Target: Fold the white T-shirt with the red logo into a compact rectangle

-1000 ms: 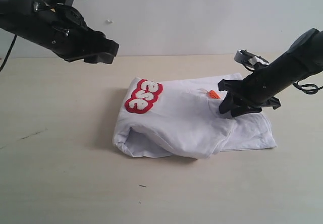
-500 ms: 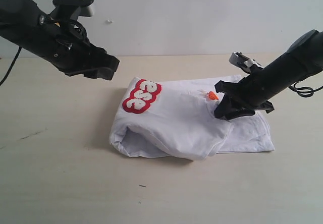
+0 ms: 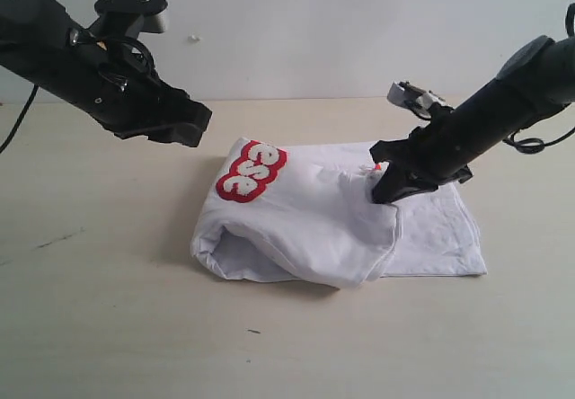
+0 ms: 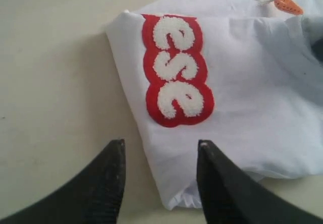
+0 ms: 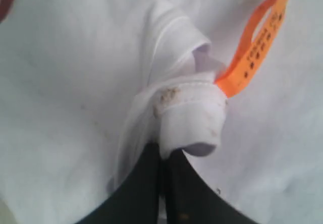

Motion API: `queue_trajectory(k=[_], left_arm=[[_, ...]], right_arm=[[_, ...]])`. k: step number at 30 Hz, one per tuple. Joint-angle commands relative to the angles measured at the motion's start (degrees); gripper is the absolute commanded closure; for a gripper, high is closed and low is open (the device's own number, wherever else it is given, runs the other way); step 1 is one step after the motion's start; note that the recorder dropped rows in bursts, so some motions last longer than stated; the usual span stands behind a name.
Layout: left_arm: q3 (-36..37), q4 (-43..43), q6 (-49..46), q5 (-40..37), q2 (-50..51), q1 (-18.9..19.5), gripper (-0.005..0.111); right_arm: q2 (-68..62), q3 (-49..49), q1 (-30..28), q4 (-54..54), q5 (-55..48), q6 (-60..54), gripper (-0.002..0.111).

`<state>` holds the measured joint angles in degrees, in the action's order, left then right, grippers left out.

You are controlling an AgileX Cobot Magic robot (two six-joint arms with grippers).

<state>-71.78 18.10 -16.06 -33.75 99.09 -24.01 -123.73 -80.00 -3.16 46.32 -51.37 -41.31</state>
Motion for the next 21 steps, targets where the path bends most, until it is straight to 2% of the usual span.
queue_trajectory(k=[1, 12, 21], left_arm=[[0.03, 0.15, -0.11, 0.19, 0.19, 0.05, 0.062], [0.03, 0.15, -0.11, 1.27, 0.19, 0.05, 0.062], [0.03, 0.15, -0.15, 1.32, 0.19, 0.05, 0.062]], right_arm=[[5.78, -1.99, 0.16, -4.14, 1.25, 1.58, 0.108], [16.67, -5.72, 0.16, -18.2, 3.87, 8.9, 0.108], [15.52, -5.6, 0.16, -46.63, 7.27, 31.5, 0.108]])
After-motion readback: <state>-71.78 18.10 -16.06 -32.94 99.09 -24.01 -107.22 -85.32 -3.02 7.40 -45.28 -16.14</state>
